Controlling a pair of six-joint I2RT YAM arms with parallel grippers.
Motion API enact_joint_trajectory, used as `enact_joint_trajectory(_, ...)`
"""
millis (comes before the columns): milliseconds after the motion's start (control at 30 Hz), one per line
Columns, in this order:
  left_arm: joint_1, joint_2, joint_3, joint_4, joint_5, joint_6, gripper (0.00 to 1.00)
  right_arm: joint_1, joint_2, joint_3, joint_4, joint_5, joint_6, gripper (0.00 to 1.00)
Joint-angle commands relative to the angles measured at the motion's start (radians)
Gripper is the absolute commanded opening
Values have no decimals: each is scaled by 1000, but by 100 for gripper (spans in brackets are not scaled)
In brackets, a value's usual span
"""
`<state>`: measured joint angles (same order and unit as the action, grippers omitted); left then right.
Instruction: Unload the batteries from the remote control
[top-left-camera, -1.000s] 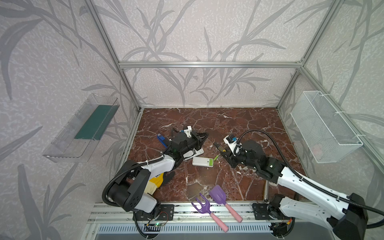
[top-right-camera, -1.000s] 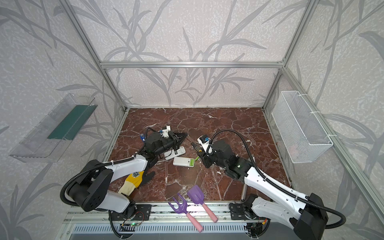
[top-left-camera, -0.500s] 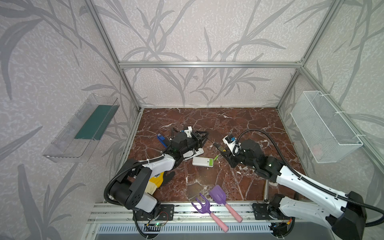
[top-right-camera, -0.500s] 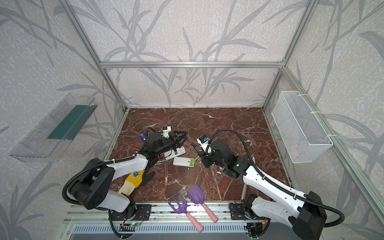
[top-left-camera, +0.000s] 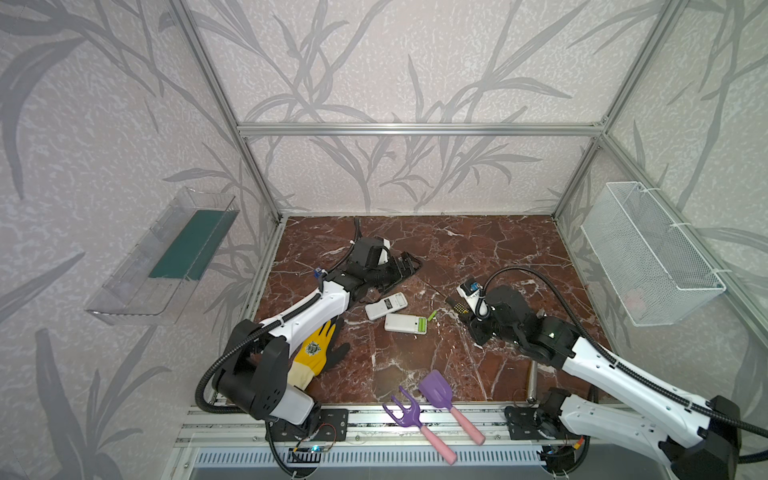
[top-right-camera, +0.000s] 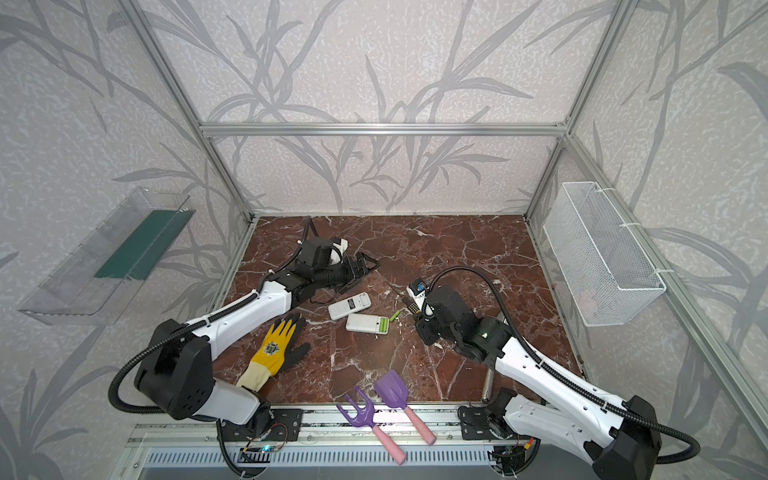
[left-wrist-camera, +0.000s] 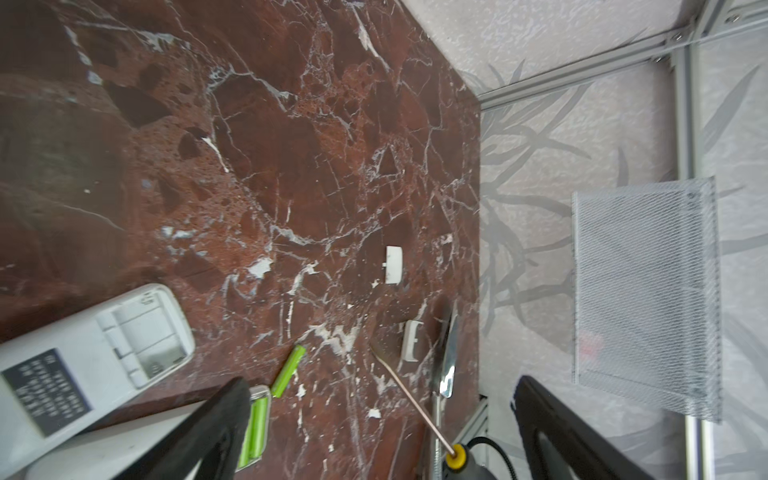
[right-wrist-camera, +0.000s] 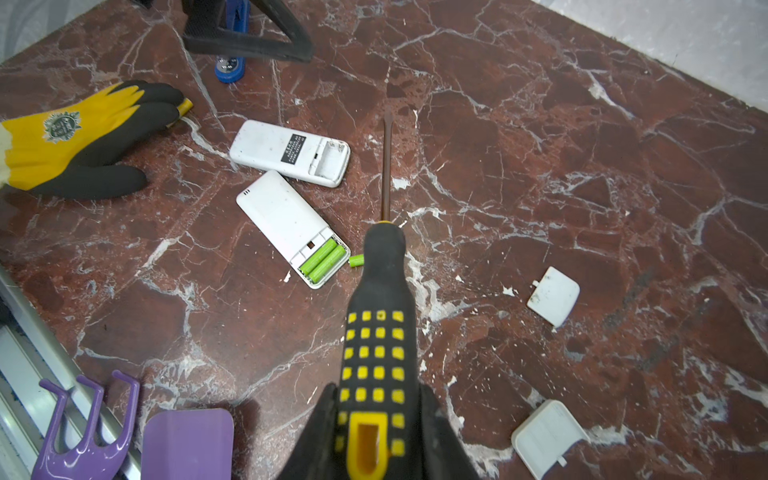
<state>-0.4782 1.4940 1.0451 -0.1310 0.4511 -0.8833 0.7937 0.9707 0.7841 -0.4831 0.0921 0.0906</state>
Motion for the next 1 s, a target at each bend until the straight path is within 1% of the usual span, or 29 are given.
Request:
enact_joint_trajectory(0, 0, 24, 53, -264, -64, 239, 99, 2, -26, 7, -61, 26, 21, 0)
enact_joint_trajectory(100, -4, 75, 83, -367, -100, 345, 99, 2, -30, 3, -77, 23, 25, 0)
enact_joint_trajectory(167, -13, 105, 90, -419, -127, 420, 98, 2, -35, 2, -85, 21, 25, 0)
enact_joint_trajectory(267, -20, 135, 102, -486, -145, 503, 97, 2, -38, -5, -88, 18, 27, 0)
enact_joint_trajectory(533, -27, 177, 165, -649, -168, 631, 95, 2, -44, -20, -82, 15, 26, 0)
enact_joint_trajectory(633, -49, 190, 189, -705, -220, 683, 95, 2, -54, -33, -69, 12, 29, 0)
enact_joint_trajectory(833, -77, 169, 161, -708, -325, 840, 97, 2, -69, -54, -53, 4, 29, 0)
enact_joint_trajectory(933, -79, 151, 147, -690, -334, 927, 98, 2, -78, -62, -48, 0, 25, 0)
enact_joint_trajectory(967, -80, 146, 140, -682, -321, 960, 97, 2, -82, -65, -47, 0, 23, 0)
